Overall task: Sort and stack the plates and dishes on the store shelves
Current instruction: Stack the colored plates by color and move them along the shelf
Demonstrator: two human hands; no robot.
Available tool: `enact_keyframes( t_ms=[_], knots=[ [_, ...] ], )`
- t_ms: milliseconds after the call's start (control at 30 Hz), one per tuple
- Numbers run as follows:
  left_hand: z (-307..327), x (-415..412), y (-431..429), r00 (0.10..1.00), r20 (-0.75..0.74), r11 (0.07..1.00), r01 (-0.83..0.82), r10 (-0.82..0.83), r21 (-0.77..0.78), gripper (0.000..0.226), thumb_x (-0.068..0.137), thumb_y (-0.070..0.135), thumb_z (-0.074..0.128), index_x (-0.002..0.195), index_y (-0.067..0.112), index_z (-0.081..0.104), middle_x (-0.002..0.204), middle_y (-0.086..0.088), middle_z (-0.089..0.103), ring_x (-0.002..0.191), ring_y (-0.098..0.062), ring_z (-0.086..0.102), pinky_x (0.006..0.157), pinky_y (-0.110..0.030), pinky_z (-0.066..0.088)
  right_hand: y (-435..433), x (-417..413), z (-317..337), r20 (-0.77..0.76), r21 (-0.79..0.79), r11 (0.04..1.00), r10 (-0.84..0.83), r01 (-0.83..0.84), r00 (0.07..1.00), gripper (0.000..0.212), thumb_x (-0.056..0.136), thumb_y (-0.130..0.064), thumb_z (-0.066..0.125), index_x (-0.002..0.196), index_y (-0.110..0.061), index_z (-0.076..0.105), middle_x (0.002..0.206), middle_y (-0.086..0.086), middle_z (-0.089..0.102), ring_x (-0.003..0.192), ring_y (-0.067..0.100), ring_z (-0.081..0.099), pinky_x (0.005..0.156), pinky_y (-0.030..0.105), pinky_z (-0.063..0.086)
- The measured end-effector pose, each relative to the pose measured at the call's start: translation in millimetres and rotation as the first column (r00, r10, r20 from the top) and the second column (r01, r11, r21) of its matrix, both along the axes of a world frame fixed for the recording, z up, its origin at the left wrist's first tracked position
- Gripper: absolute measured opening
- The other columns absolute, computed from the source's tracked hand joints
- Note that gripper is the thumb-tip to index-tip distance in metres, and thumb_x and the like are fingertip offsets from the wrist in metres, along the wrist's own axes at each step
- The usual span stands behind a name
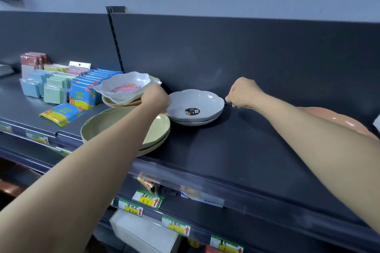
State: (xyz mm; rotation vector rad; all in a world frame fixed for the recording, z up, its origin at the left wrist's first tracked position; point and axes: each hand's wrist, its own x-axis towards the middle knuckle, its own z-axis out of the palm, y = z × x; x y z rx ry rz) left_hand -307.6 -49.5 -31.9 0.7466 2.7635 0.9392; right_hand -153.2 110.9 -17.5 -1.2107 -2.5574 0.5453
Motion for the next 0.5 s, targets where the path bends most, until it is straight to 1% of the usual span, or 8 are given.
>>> enact_keyframes(
  t_ms=[100,167,200,267,333,367,433,500],
  knots=[
    [0.9,-5.1,-1.9,0.999,-0.042,1.0,-0.017,0.018,0.022,0.033,0.081,-0.001,0.049,0.054,0.01,0.034,0.054,-0.003,0.039,0.051,-0.018,0.038,0.046,-0.024,0.029,1.3,-7.8,0.0,-0.007,-0.007,0.999,0.035,-0.035,0.999,0.011,0.075,-0.002,0.047,0.074,-0.012,0.051,0.075,0.011,0.052,0.067,0.021,0.039,0.061,0.029,0.033],
    [2.4,-8.9,-5.0,1.0,-0.021,0.999,-0.017,0.018,0.051,0.029,0.081,0.002,0.051,0.057,0.009,0.037,0.054,-0.004,0.041,0.05,-0.019,0.038,0.047,-0.025,0.031,-1.2,-15.2,1.2,-0.012,-0.015,0.998,0.066,-0.067,0.998,0.009,0.077,-0.003,0.049,0.073,-0.011,0.049,0.076,0.013,0.053,0.067,0.022,0.037,0.062,0.029,0.032],
    [4.1,-9.7,-8.1,1.0,-0.001,0.997,-0.018,0.019,0.072,0.024,0.082,0.005,0.053,0.06,0.008,0.042,0.055,-0.005,0.044,0.052,-0.021,0.043,0.05,-0.025,0.035,-3.2,-21.2,2.2,-0.02,-0.021,0.996,0.09,-0.09,0.996,0.008,0.078,-0.004,0.049,0.073,-0.01,0.049,0.079,0.015,0.056,0.067,0.022,0.038,0.062,0.029,0.033],
    [9.3,-10.7,-17.3,0.999,0.015,0.993,-0.044,0.043,0.106,0.01,0.084,0.01,0.057,0.079,0.002,0.057,0.062,-0.008,0.052,0.064,-0.028,0.054,0.06,-0.03,0.045,-7.9,-37.0,5.1,-0.05,-0.031,0.99,0.137,-0.138,0.989,0.004,0.08,-0.006,0.05,0.078,-0.005,0.054,0.086,0.016,0.063,0.067,0.022,0.042,0.063,0.029,0.036],
    [13.7,-17.7,-27.6,0.996,0.006,0.99,-0.091,0.091,0.109,0.022,0.085,0.013,0.056,0.099,-0.004,0.062,0.079,-0.015,0.061,0.077,-0.03,0.06,0.074,-0.033,0.051,-12.7,-55.1,7.8,-0.077,-0.039,0.981,0.188,-0.191,0.979,0.02,0.083,-0.01,0.054,0.091,0.008,0.06,0.094,0.018,0.069,0.067,0.022,0.045,0.063,0.029,0.038],
    [17.4,-20.3,-34.7,0.994,-0.012,0.989,-0.111,0.113,0.094,0.025,0.086,0.013,0.055,0.101,-0.005,0.063,0.085,-0.018,0.062,0.08,-0.031,0.06,0.078,-0.034,0.052,-16.0,-64.0,9.4,-0.088,-0.04,0.973,0.222,-0.226,0.971,0.026,0.085,-0.013,0.055,0.097,0.009,0.062,0.097,0.019,0.07,0.066,0.022,0.046,0.063,0.029,0.04],
    [24.5,-24.6,-50.7,0.989,-0.048,0.987,-0.137,0.141,0.082,0.018,0.088,0.013,0.055,0.091,-0.001,0.065,0.086,-0.017,0.062,0.082,-0.032,0.06,0.082,-0.038,0.053,-26.2,-81.3,12.3,-0.099,-0.032,0.957,0.284,-0.289,0.954,0.03,0.087,-0.019,0.057,0.099,0.007,0.065,0.097,0.02,0.071,0.067,0.023,0.05,0.063,0.03,0.042],
    [28.4,-31.1,-67.1,0.981,-0.081,0.98,-0.165,0.175,0.115,0.015,0.088,0.012,0.056,0.083,0.001,0.064,0.087,-0.02,0.064,0.084,-0.035,0.064,0.086,-0.042,0.053,-38.2,-98.3,13.7,-0.098,-0.028,0.941,0.334,-0.338,0.937,0.029,0.086,-0.021,0.056,0.09,0.006,0.064,0.092,0.018,0.071,0.067,0.024,0.052,0.063,0.03,0.044]
  ],
)
